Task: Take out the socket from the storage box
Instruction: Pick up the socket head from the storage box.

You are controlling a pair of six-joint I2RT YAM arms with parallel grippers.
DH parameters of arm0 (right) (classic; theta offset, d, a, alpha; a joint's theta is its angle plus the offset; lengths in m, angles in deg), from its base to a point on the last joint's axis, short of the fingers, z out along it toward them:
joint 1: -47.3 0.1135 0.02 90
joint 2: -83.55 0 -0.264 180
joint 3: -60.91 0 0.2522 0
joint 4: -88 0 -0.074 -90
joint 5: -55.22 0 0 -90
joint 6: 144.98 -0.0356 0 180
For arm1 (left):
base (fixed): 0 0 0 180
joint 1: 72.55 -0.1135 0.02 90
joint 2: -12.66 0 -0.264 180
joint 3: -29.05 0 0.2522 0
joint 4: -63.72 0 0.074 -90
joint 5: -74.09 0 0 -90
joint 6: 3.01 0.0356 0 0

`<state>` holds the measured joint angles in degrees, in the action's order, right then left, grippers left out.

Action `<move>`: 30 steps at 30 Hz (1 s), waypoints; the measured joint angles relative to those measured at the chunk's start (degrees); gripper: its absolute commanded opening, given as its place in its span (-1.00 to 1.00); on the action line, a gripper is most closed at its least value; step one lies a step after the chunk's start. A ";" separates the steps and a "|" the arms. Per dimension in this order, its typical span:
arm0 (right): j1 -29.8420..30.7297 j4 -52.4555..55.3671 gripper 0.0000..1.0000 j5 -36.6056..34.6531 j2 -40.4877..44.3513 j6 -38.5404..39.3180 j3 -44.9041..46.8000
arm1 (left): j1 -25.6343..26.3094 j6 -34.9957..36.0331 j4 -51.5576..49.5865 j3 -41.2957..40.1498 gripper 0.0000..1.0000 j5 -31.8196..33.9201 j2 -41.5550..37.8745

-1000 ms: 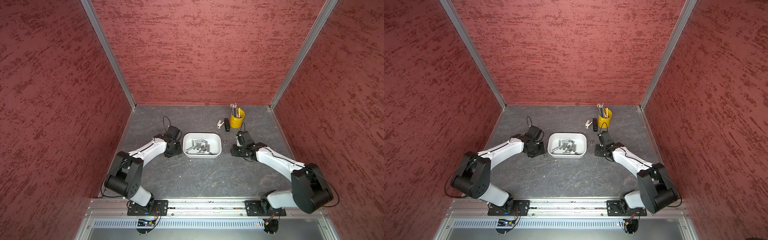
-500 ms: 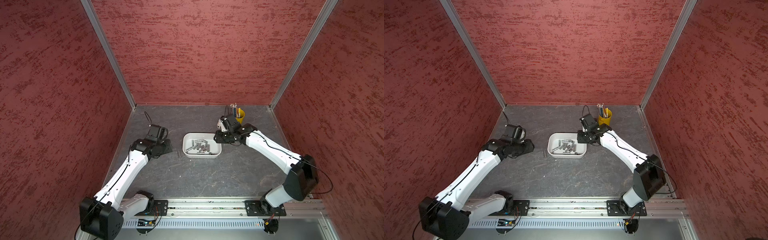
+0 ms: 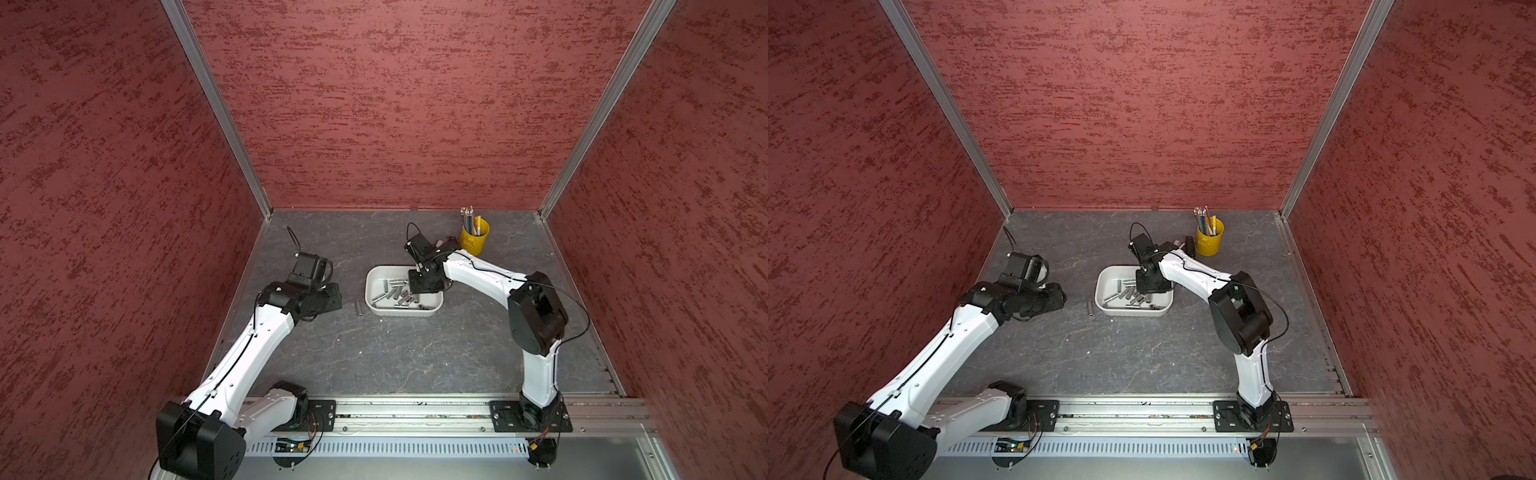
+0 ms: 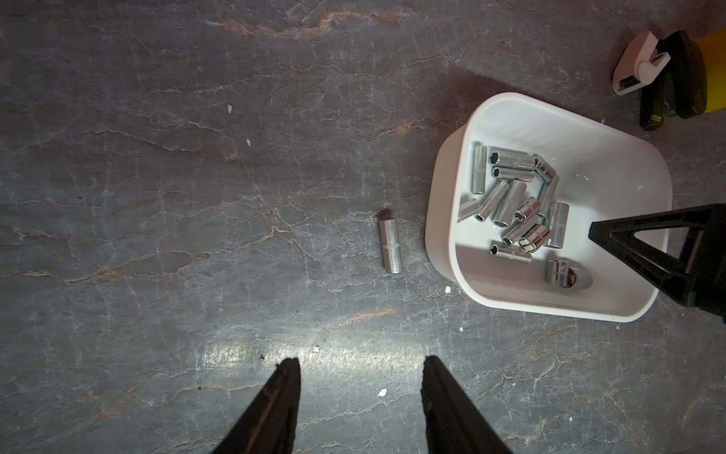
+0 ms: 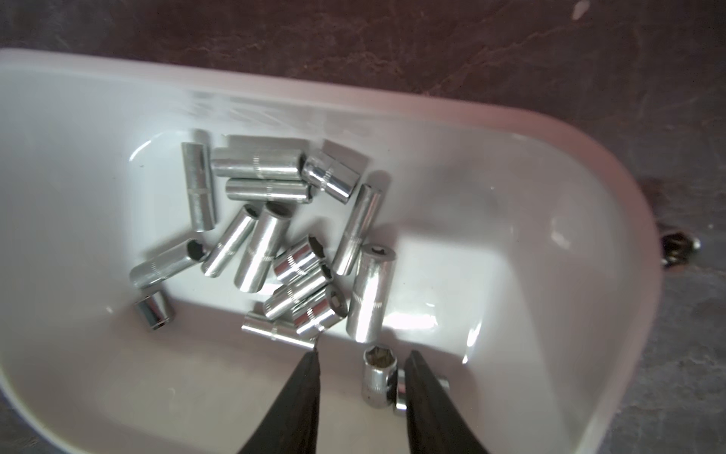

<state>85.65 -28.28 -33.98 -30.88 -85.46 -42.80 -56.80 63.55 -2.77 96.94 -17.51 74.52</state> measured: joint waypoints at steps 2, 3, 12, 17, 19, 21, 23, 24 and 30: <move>0.13 0.00 -0.28 -0.15 -1.25 -0.22 0.00 | -0.07 0.09 0.00 0.02 0.05 0.00 0.02; 0.17 -0.04 -0.30 -0.22 -1.64 -0.42 0.00 | -0.13 0.17 0.02 0.02 0.05 0.00 0.02; 0.26 -0.42 -0.35 -1.05 -4.61 -0.90 -0.63 | -1.46 0.35 0.00 0.00 0.06 0.00 0.07; 0.33 -0.61 -0.40 -1.33 -5.27 -1.55 -0.66 | -1.53 0.35 0.00 0.00 0.05 0.04 0.07; 0.37 -0.85 -0.40 -1.36 -5.62 -1.77 -0.68 | -1.55 0.35 0.00 0.00 0.05 0.02 0.07; 0.44 -0.85 -0.41 -1.36 -6.38 -1.95 -1.09 | -1.57 0.35 0.00 0.00 0.05 0.02 0.07; 0.46 -0.98 -0.41 -1.40 -7.54 -2.08 -1.88 | -1.57 0.35 0.00 0.00 0.06 0.04 0.07; 0.46 -1.07 -0.41 -1.42 -8.04 -2.10 -2.14 | -1.57 0.35 0.00 0.02 0.05 0.04 0.07; 0.46 -1.64 -0.48 -1.51 -9.14 -2.10 -3.76 | -1.57 0.35 0.00 -0.02 0.06 0.04 0.07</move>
<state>86.11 -29.92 -35.49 -40.02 -87.56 -46.56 -58.37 63.90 -2.77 96.91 -17.47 74.59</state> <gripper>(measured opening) 0.280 0.528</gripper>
